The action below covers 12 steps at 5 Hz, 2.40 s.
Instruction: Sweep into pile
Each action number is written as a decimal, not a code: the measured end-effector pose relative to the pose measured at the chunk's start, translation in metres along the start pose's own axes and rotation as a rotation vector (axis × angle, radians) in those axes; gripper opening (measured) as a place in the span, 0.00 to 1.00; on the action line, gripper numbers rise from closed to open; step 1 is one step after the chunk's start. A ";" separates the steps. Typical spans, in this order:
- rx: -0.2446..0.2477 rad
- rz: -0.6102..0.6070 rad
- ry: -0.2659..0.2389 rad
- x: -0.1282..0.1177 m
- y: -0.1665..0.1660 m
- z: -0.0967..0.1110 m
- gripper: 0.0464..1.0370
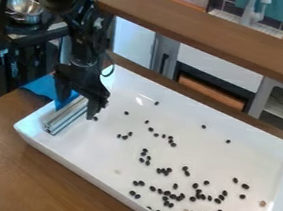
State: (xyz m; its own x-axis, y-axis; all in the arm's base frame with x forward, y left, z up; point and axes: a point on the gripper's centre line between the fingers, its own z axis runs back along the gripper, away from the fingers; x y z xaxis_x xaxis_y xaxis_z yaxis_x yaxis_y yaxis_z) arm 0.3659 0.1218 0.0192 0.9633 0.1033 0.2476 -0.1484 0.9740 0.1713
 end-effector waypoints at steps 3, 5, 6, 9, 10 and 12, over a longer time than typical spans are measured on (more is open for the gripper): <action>0.030 -0.005 0.056 -0.004 0.002 -0.018 0.61; -0.023 -0.015 0.099 -0.014 -0.002 -0.015 0.31; -0.043 -0.015 0.125 -0.018 -0.008 -0.012 0.31; -0.040 -0.054 0.150 -0.029 -0.061 -0.001 0.31; -0.025 -0.064 0.140 -0.031 -0.079 0.000 0.31; -0.031 -0.079 0.161 -0.040 -0.114 0.007 0.31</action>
State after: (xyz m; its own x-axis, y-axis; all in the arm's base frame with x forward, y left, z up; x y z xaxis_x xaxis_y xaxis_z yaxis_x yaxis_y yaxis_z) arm 0.3430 0.0053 -0.0037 0.9954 0.0553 0.0778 -0.0668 0.9857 0.1545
